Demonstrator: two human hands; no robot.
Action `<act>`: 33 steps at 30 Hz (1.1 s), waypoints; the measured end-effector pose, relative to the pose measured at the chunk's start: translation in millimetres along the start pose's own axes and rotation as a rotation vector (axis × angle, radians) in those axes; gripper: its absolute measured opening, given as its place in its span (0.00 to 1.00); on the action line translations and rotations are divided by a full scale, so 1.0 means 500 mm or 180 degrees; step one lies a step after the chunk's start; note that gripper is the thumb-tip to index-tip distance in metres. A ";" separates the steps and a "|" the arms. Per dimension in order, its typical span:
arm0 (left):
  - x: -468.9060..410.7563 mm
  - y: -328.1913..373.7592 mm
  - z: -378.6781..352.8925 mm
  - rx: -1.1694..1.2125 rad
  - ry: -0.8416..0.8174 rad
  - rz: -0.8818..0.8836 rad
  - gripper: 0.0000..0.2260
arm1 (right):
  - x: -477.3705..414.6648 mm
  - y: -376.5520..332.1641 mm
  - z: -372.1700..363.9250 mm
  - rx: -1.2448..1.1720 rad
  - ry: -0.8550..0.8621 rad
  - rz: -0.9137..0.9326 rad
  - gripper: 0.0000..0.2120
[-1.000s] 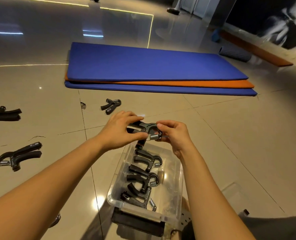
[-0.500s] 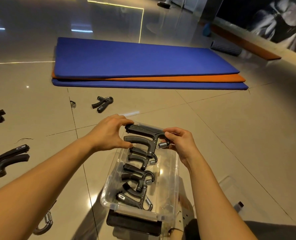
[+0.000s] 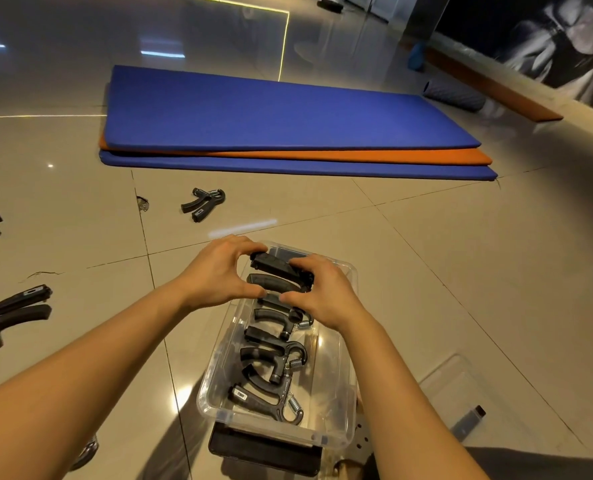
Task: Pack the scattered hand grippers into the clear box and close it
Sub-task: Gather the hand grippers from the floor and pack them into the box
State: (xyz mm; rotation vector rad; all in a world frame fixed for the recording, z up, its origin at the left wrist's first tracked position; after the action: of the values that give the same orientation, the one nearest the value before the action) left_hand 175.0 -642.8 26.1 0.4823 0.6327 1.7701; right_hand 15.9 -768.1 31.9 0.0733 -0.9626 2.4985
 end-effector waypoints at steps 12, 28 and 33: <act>0.028 -0.101 -0.071 -0.0106 -0.0348 0.0491 0.35 | -0.033 0.113 -0.054 0.0312 0.0266 -0.0461 0.29; 0.062 -0.163 -0.124 0.1158 -0.0760 0.0454 0.29 | -0.138 0.227 -0.248 0.0475 -0.0127 -0.0878 0.24; 0.063 -0.172 -0.125 0.1087 -0.0787 0.0447 0.29 | -0.153 0.241 -0.263 0.0567 -0.0001 -0.0867 0.23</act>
State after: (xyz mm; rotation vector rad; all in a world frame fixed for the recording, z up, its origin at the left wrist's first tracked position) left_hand 191.8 -604.8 -76.6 0.9847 0.7416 1.7019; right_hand 46.7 -791.7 -158.5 0.2442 -0.6771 2.3236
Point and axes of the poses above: each hand's wrist, its own x-axis away from the middle knuckle, its own z-axis out of the back of the hand, y = z × x, the point moved 5 cm from there along -x, towards the middle knuckle, and after that the axes turned 13 degrees about -y, right-handed, at the moved point
